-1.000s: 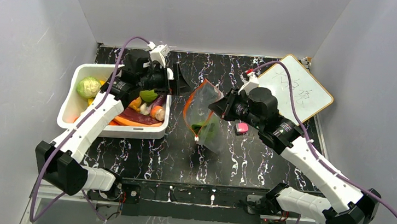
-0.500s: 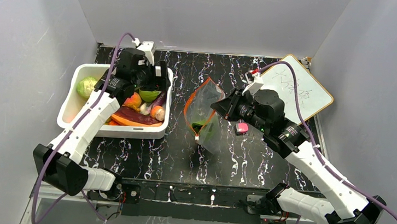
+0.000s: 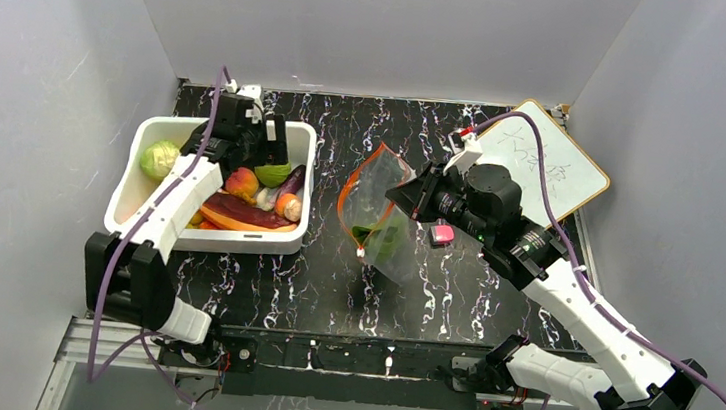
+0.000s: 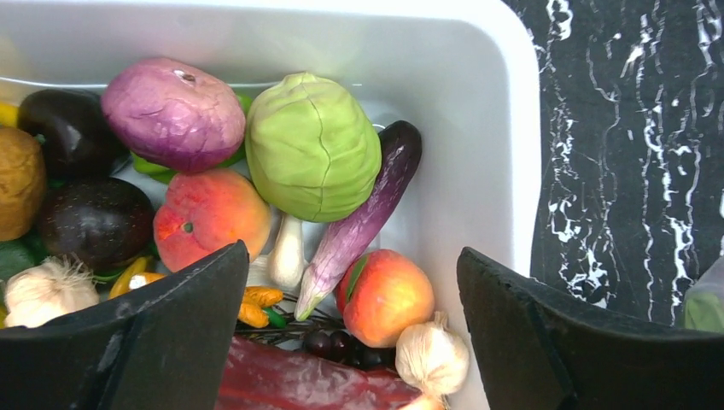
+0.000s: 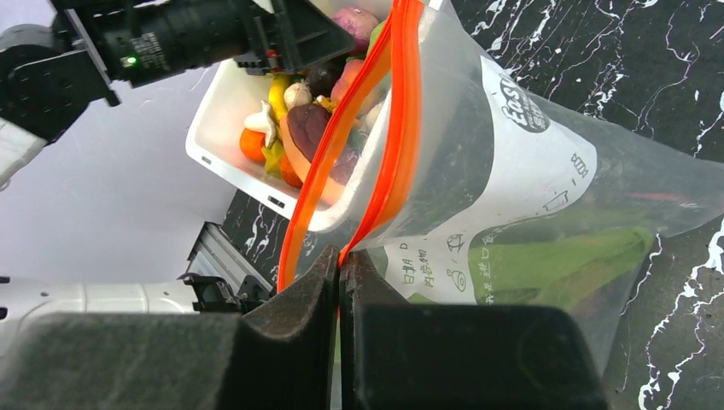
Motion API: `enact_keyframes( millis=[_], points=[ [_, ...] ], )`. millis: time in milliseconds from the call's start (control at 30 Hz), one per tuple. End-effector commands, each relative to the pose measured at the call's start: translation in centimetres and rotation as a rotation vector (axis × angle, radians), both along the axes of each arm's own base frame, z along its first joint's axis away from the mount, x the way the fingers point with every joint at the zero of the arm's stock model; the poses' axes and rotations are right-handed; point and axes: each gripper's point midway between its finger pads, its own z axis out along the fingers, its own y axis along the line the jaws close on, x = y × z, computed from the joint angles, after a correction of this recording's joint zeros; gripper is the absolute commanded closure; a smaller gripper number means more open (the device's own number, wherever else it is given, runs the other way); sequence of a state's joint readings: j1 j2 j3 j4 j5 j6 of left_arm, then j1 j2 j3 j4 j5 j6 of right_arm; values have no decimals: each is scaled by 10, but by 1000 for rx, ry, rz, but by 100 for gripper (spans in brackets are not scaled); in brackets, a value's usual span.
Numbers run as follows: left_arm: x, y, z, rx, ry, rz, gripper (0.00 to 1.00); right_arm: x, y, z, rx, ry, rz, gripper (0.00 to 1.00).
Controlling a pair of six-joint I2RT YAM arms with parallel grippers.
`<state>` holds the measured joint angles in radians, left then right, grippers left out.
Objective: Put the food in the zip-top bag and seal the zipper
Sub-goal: Pick up the fake vegetable from the bin.
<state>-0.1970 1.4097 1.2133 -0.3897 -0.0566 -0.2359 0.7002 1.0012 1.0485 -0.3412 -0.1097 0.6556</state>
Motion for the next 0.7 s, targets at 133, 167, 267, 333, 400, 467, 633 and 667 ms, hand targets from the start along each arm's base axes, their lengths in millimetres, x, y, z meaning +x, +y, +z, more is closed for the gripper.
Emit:
enact_keyframes(
  millis=[133, 167, 267, 333, 400, 467, 633, 667],
  points=[
    [23, 18, -31, 32, 23, 69, 5, -1, 4, 32, 58, -86, 28, 100],
    [24, 26, -29, 41, 19, 113, 5, -1, 4, 33, 59, -88, 26, 100],
    [30, 38, -21, -34, -17, 183, 13, -1, 1, 36, 61, -95, 17, 100],
    [33, 43, -15, -76, -37, 209, 21, -1, 0, 38, 63, -98, 14, 100],
    [34, 48, -16, -90, -41, 241, 22, -1, 0, 39, 63, -101, 14, 100],
    [34, 56, -19, -82, -45, 262, 22, -1, 0, 40, 64, -102, 14, 100],
    [34, 81, -32, -39, -42, 293, 20, -2, 0, 41, 64, -108, 20, 100],
    [35, 84, -33, -33, -49, 291, 20, -2, 0, 42, 63, -112, 20, 100]
  ],
)
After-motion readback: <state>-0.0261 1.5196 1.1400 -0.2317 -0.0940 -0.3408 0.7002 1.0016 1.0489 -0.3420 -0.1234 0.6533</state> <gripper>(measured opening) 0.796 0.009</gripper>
